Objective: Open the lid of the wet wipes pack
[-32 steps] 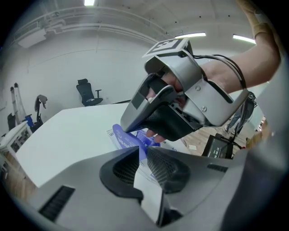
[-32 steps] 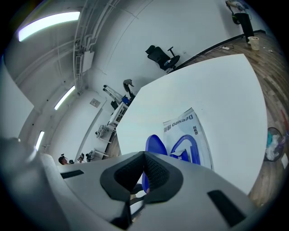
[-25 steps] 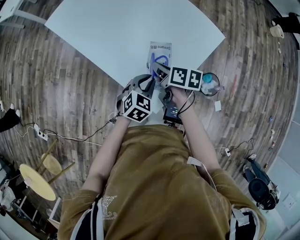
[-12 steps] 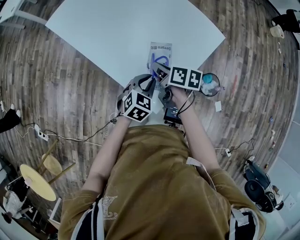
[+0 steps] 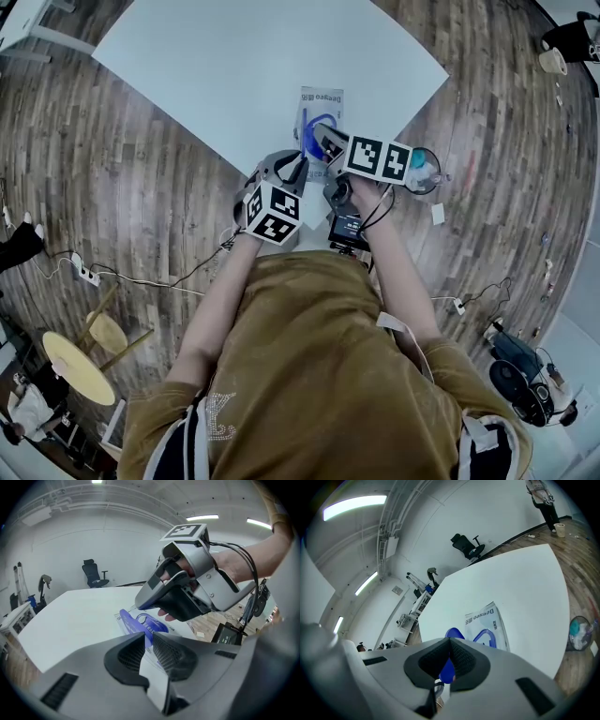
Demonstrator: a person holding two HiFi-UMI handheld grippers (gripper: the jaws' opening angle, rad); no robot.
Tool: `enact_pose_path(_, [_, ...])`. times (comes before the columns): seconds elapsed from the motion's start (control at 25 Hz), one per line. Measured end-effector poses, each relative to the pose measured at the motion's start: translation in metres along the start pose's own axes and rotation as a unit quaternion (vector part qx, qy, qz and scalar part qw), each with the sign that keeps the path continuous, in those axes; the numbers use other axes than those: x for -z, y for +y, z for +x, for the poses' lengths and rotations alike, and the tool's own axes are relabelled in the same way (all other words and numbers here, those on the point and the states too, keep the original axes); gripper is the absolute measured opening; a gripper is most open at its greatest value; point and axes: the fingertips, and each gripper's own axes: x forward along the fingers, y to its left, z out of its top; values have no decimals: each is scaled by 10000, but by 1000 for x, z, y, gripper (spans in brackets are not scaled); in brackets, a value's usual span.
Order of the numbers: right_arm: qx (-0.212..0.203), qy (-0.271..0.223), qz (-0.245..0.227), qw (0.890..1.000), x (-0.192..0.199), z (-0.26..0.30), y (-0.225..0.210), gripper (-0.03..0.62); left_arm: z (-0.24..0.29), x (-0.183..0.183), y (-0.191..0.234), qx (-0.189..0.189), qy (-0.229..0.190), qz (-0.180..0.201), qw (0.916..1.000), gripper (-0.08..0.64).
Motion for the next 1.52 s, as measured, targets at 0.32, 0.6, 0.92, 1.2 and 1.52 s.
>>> enact_pose_path(0.32, [451,-375,-402,9975,-13,-32,-24,9,-3,3,11,-147,-113,-259,9995,44])
enact_pose_path(0.6, [927,-914,-779,9884,-27,-71,-42,9,-8,11,21,-253,-131,-524,9982,44])
enact_pose_path(0.92, [1273,-1603,-1561,9663,-45,-110,-40,9,-14,17,31,-277,-131,-857,9958,44])
enact_pose_path(1.2, [1456,-1979,-1989,9487,-52,-132,-30,9,-18,30,42,-376,-19,-1037,9939,43])
enact_pose_path(1.52, [1538,-2268,-2203,9362,-55,-151,-20,9,-14,55,55,-457,180,-1404,9889,43])
